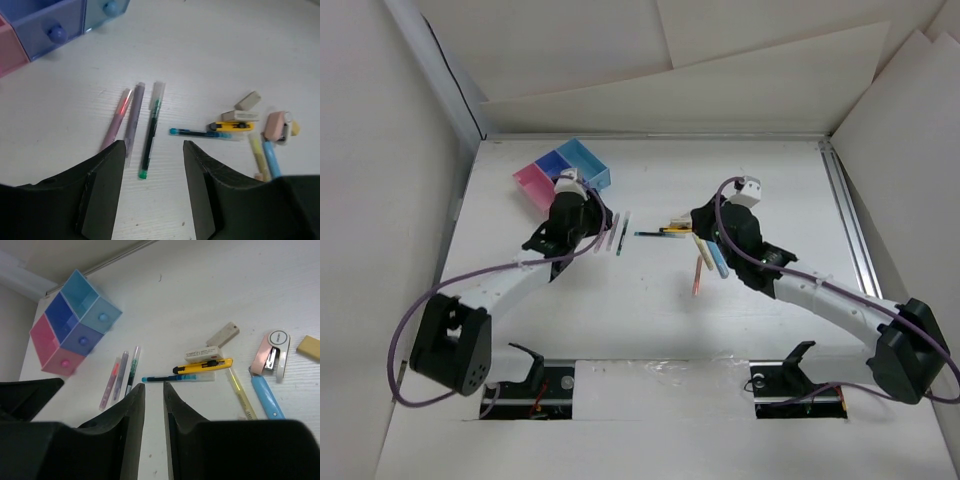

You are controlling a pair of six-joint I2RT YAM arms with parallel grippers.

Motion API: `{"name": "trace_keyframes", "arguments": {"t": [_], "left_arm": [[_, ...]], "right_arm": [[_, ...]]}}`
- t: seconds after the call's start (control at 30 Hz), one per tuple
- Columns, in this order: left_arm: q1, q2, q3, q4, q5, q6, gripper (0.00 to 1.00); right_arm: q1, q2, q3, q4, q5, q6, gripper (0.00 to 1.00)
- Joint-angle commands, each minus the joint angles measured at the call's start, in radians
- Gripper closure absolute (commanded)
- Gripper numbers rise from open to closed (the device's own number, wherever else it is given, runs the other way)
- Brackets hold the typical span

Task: Sort the stationery into containers
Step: Pick up the pen from the center of the board.

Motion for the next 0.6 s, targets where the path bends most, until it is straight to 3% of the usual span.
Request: {"name": "trace_keyframes", "arguments": {"t": [0.0, 0.03, 0.13, 0.47, 0.57], "left_arm": [[-0.038, 0.107, 0.098, -0.174, -0.151, 0.030, 0.53], [-0.038, 0.128, 0.112, -0.194, -0.168, 0.030, 0.53], [-0.047, 0.200, 0.169, -0.266, -0.206, 0.020, 0.69], [-0.047, 0.358, 0.240, -0.311, -0.235, 0.057, 0.63], [-0.047, 0.382, 0.249, -0.292, -0.179, 0.084, 0.63]], "right_arm": [[-0.015, -0.013, 0.045, 0.002, -0.005, 0.007, 0.72], [-0.015, -0.013, 0.045, 0.002, -0.005, 0.007, 0.71], [-0.024, -0.013, 0.045, 0.002, -0.027, 0.007, 0.71], [-0.024, -0.004, 0.045, 0.002, -0.048, 0.016, 0.71], [-0.024, 0.005, 0.045, 0.002, -0.057, 0.016, 0.71]]}}
